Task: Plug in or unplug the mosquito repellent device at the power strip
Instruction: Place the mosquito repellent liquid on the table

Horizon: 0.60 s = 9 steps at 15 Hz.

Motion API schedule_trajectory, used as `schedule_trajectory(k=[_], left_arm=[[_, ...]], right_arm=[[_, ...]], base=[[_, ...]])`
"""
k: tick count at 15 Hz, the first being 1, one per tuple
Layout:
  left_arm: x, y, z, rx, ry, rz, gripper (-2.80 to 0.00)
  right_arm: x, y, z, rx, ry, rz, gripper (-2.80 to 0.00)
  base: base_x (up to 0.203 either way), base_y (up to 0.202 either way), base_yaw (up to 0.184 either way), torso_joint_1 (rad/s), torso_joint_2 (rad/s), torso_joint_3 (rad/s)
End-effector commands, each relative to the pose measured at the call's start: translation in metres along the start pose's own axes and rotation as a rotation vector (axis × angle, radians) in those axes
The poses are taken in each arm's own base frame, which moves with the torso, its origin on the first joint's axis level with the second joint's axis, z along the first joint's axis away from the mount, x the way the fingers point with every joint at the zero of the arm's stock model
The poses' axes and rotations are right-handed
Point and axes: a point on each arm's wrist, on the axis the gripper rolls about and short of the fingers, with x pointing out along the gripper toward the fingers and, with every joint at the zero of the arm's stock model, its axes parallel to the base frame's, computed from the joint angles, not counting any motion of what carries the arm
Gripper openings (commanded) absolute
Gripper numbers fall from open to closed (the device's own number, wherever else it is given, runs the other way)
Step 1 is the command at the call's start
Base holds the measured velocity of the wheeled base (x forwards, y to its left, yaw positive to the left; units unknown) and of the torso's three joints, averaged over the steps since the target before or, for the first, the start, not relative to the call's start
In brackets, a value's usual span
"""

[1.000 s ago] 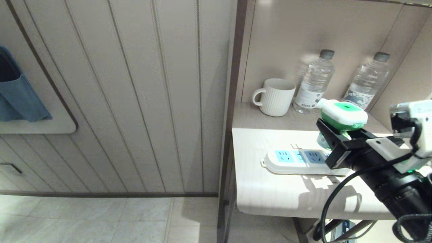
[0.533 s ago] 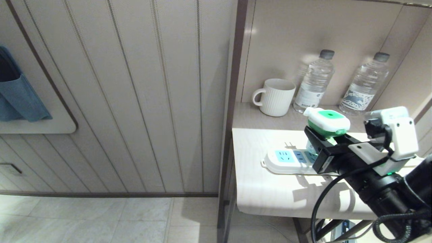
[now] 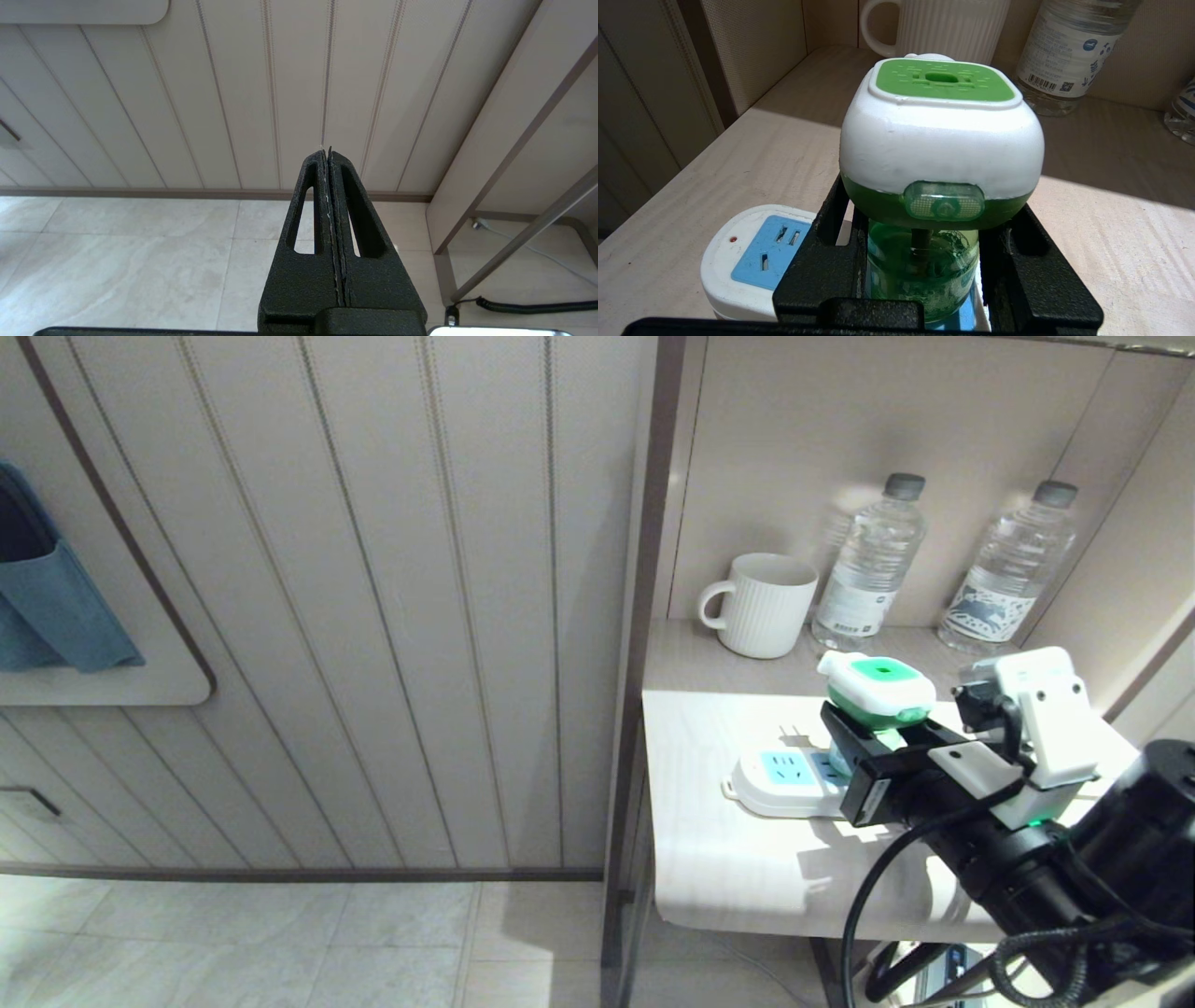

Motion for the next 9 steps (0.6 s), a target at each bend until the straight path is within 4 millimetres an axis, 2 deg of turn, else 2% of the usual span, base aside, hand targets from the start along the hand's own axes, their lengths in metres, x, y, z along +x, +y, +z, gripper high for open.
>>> schedule_trajectory(k=[1,9], left_arm=[[0.0001,0.0000,0.0000,0.000,0.002,0.000,-2.80],[0.0000,0.0000,0.0000,0.000,0.000,0.000,-2.80]], right_arm=[[-0.0005,-0.0010,0.0007,-0.002,-0.004,-0.010,-2.80],[-0.0018,-0.0009,-0.0006,0.010,-0.002,-0.023,-2.80]], base=[[0.000,0.000,0.000,0.000,0.00,0.000],[0.000,0.000,0.000,0.000,0.00,0.000]])
